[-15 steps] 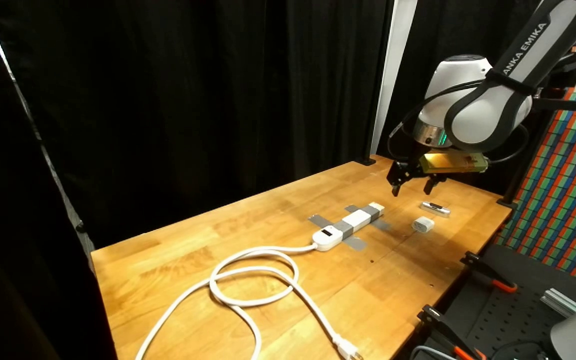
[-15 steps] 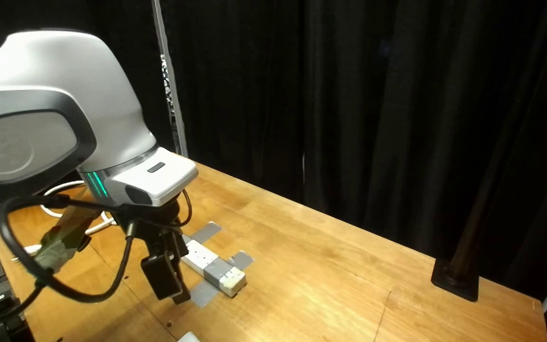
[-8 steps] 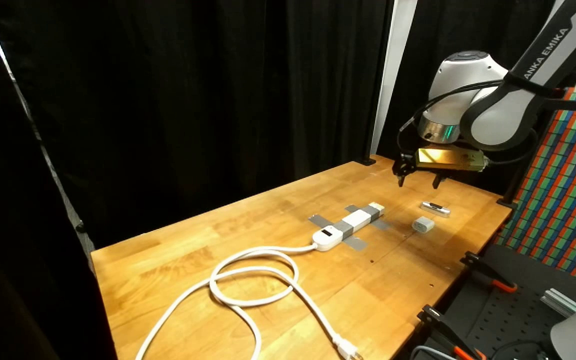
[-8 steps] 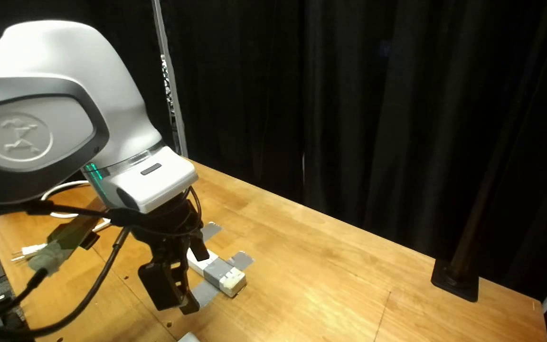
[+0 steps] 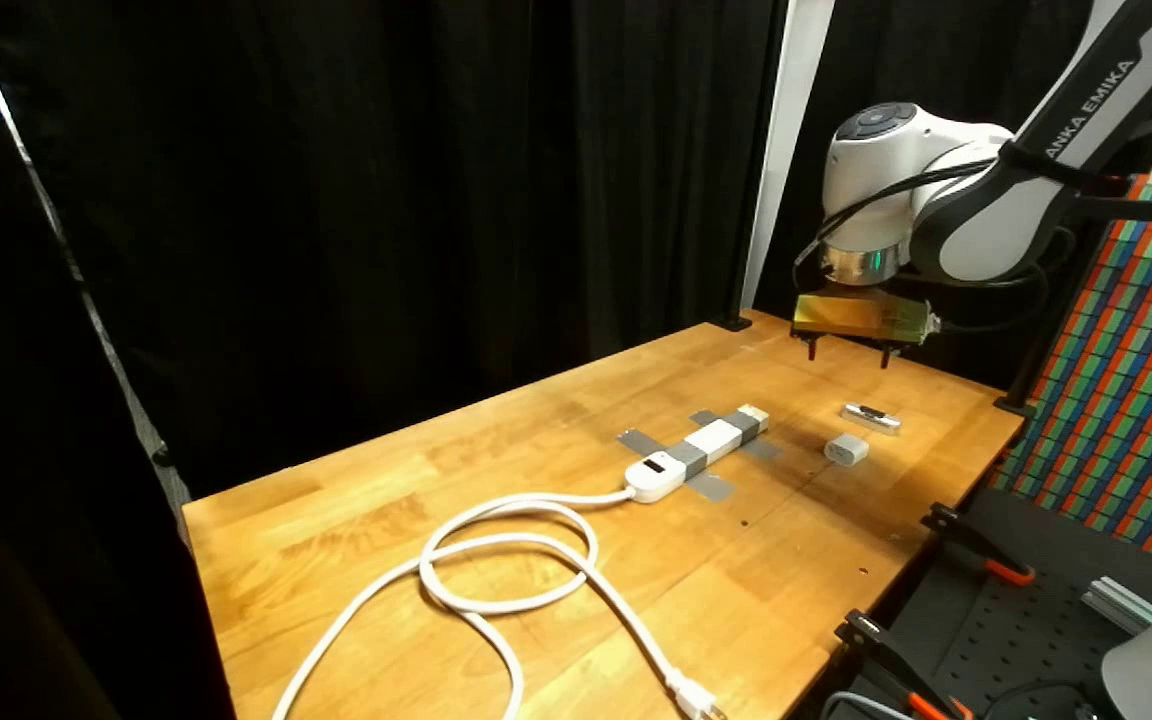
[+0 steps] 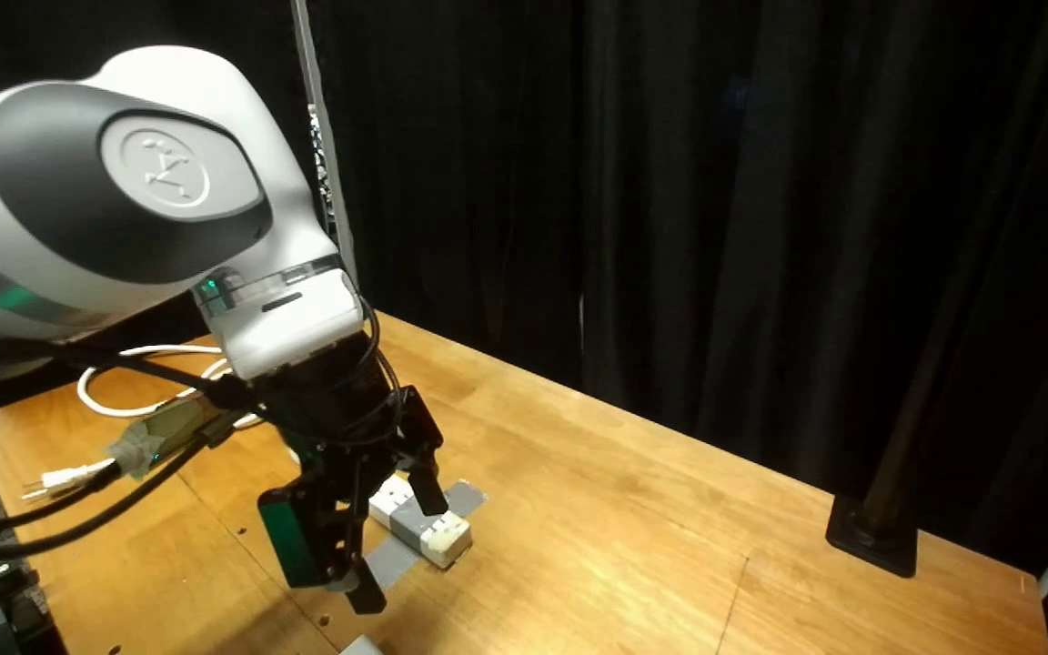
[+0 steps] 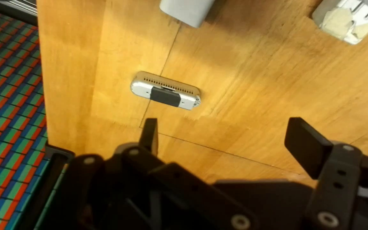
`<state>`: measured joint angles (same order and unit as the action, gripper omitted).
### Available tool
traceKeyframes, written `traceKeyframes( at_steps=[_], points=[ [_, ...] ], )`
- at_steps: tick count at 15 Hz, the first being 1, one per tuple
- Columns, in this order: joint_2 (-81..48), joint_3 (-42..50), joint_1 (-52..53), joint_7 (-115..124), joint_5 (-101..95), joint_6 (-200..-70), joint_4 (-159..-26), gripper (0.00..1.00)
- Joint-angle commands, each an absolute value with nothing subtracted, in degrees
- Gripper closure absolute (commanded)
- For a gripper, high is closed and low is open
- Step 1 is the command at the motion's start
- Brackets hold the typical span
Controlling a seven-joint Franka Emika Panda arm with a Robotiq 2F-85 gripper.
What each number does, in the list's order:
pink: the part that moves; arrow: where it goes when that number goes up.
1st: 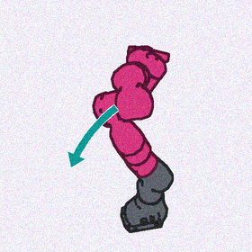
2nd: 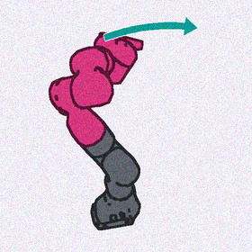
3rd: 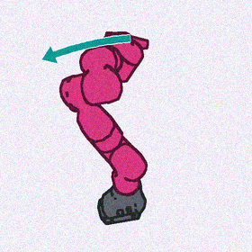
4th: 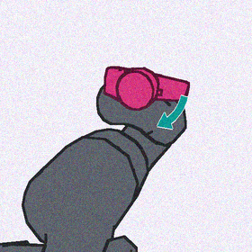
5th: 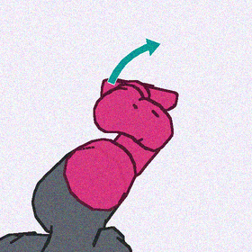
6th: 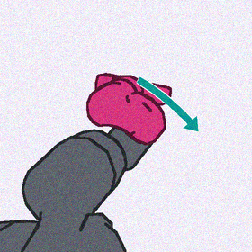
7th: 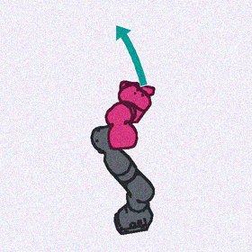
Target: Plug the charger into the adapter
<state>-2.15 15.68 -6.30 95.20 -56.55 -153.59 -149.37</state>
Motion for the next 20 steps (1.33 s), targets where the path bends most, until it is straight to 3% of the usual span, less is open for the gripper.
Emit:
traceKeyframes(
  at_steps=[1, 14, 20],
  points=[
    [-6.5, 12.4, -4.5, 110.4, -60.7, -145.1, -146.6, 0.0],
    [-29.2, 11.8, 7.7, 164.3, -87.5, -143.9, -141.8, 0.0],
    [-29.0, 13.6, 9.8, 157.3, -81.8, -141.0, -140.0, 0.0]
  ],
)
